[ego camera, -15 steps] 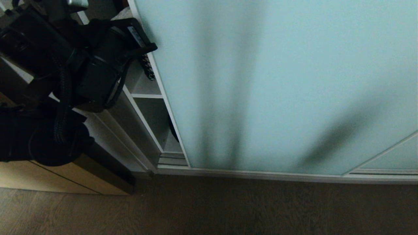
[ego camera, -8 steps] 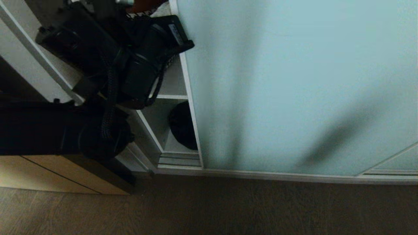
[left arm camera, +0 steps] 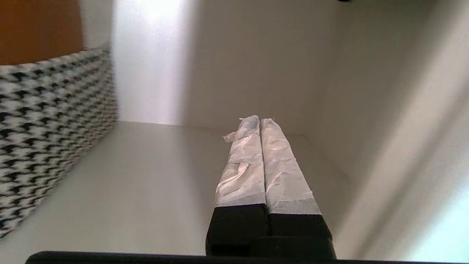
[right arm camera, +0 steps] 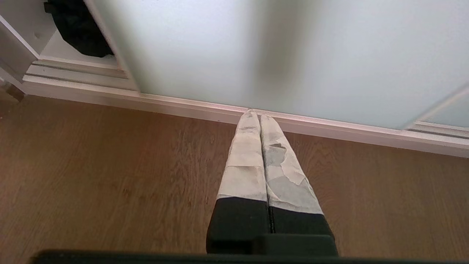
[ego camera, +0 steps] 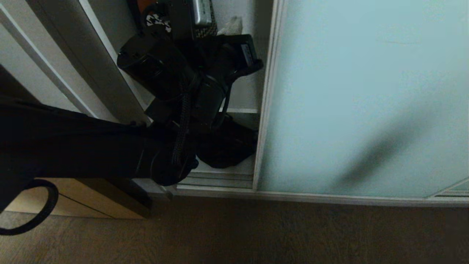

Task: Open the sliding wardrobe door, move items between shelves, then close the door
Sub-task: Open the door

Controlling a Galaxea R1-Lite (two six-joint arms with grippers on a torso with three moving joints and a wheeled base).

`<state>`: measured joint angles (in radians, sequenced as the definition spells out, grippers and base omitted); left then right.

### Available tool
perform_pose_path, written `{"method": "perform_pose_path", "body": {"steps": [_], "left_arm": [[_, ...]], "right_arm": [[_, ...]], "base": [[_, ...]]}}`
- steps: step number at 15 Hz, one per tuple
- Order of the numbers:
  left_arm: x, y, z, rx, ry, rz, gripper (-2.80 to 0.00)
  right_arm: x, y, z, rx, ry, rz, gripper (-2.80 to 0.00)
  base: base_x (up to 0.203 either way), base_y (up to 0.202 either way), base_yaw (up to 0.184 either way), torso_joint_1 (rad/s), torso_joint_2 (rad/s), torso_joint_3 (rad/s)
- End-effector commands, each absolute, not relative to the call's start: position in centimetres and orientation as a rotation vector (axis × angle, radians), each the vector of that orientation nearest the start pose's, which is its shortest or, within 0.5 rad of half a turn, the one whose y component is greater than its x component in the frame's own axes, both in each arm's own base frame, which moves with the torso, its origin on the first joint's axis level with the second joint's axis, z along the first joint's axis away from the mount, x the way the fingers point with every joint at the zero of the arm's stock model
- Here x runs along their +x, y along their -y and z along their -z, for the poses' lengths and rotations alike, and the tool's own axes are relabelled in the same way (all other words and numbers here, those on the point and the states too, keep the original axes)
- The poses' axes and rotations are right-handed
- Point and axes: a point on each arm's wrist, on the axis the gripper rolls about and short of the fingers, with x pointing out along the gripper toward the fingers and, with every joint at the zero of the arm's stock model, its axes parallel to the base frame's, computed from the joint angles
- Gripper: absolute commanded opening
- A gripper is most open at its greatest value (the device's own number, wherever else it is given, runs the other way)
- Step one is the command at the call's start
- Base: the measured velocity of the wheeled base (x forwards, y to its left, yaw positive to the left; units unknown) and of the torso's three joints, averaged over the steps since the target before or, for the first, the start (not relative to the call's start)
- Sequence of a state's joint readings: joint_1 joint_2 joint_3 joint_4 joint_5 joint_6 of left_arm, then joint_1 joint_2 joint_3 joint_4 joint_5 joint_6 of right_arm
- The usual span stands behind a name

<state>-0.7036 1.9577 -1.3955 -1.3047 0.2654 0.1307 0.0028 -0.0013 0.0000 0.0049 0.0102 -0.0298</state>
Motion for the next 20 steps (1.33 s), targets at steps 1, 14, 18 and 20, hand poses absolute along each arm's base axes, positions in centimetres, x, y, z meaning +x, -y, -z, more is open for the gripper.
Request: {"method": "perform_pose_path", "body": {"steps": [1,14,18,20], "left_arm": [[28.4,21.9,-33.5,-0.245,0.725,0.315,-2.8],[13.9,3.2,-24.6,-0.006,0.397,-0.186,-2.8],[7.9,0.6,-20.9,-0.036,0.379,-0.321,-2.8],[4.9,-0.3,-19.4,-0.057,0.394,-0.365,-2.8]], "right_arm": [[-2.3,0.0,-7.5,-0.031,-0.004,-0.014,-2.8],[-2.3,0.0,-7.5,-0.031,-0.004,-0.014,-2.8],[-2.3,0.0,-7.5,-0.031,-0.003,-0.014,-2.8],[-2.3,0.0,-7.5,-0.031,-0.004,-0.014,-2.8]], "base": [[0.0,0.0,0.0,0.0,0.0,0.0],[0.0,0.0,0.0,0.0,0.0,0.0],[0.0,0.0,0.0,0.0,0.0,0.0],[0.0,0.0,0.0,0.0,0.0,0.0]]}}
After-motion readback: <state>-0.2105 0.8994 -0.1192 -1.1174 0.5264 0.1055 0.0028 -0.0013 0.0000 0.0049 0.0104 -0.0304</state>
